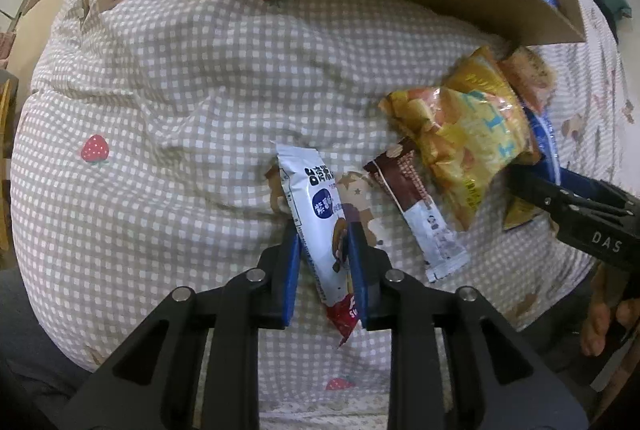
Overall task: Organize snacks
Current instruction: 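Grasp the rice cracker pack with the left tool while the right tool grasps the blue bag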
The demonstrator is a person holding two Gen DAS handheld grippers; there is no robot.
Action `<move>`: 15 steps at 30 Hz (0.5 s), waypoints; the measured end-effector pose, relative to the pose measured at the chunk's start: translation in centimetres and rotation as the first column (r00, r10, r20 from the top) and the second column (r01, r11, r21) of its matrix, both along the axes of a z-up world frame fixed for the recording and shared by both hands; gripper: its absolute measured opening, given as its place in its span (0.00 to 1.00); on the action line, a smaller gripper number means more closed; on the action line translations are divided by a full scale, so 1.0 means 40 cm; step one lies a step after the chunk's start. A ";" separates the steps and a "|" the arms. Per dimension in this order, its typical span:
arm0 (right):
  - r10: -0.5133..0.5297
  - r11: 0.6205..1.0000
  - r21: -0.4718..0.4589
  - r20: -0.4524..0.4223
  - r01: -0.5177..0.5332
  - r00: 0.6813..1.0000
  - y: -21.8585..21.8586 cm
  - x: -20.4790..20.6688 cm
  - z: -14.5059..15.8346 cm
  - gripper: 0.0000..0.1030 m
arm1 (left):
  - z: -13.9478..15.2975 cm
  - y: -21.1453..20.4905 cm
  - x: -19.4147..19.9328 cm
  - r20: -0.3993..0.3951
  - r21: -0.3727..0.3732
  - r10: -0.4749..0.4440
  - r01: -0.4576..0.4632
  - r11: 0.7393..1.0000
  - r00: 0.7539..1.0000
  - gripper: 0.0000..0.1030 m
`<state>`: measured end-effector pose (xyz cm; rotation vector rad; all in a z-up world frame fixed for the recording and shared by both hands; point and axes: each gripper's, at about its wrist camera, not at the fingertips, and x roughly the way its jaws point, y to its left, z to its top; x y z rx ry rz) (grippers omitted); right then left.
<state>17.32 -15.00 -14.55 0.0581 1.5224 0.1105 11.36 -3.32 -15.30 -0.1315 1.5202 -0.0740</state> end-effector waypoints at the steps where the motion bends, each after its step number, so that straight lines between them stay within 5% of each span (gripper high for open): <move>1: 0.011 1.000 -0.015 0.002 -0.011 1.000 0.006 0.002 -0.004 0.74 | -0.006 -0.007 0.002 -0.001 0.006 -0.002 0.002 1.000 1.000 0.23; 8: 0.015 0.999 -0.041 0.015 -0.014 1.000 0.009 0.014 -0.008 0.48 | -0.032 -0.048 0.010 -0.016 0.037 -0.028 0.029 0.999 0.999 0.22; 15: -0.074 0.997 0.042 0.059 0.072 0.995 -0.061 -0.030 0.071 0.44 | 0.022 0.022 0.017 0.057 0.100 0.028 -0.034 0.994 0.998 0.13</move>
